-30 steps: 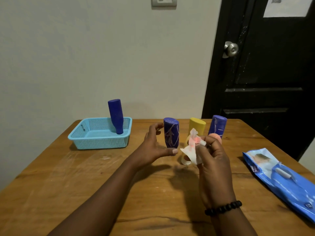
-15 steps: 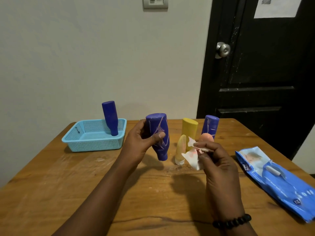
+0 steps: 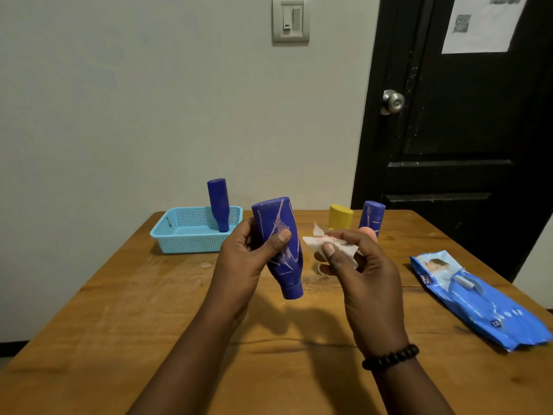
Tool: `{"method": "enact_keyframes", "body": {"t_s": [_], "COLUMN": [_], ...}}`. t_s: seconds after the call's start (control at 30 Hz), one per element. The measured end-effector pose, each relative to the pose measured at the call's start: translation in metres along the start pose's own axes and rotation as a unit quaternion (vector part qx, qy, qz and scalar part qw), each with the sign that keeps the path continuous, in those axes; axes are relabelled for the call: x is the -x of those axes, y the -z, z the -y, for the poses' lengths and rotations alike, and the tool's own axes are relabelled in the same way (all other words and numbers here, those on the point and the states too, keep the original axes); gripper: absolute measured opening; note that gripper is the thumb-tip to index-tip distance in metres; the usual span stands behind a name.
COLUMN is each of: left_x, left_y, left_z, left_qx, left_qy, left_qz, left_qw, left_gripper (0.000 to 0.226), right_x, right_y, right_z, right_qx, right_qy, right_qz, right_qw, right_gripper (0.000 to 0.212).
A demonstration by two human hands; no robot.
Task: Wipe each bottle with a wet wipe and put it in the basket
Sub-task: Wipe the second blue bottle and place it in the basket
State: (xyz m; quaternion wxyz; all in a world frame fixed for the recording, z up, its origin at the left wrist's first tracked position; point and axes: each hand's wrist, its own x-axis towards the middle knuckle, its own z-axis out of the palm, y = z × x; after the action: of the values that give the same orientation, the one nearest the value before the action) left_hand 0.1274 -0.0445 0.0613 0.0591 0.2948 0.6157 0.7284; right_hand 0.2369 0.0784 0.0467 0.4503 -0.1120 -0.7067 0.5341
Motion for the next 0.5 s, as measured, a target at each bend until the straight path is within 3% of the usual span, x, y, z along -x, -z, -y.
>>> {"method": "enact_keyframes", "body": {"t_s": [0.27, 0.5], "left_x": [0.025, 0.040], "left_y": [0.002, 0.001], "left_z": [-0.028, -0.043], "left_qx": [-0.020, -0.014], "left_qy": [-0.010, -0.020], "left_qz": [0.014, 0.031], "left_qw": [1.000, 0.999], "left_gripper": [0.026, 0.032], "right_x": [0.006, 0.018], "right_y": [0.000, 0.010], "right_z": [0.037, 0.051], "right_qx": [0.054, 0.064], "right_qy": [0.087, 0.120], "right_qz": [-0.011, -0.021], "right_qw": [0.995, 0.990], "right_gripper": [0.012, 0.022]}}
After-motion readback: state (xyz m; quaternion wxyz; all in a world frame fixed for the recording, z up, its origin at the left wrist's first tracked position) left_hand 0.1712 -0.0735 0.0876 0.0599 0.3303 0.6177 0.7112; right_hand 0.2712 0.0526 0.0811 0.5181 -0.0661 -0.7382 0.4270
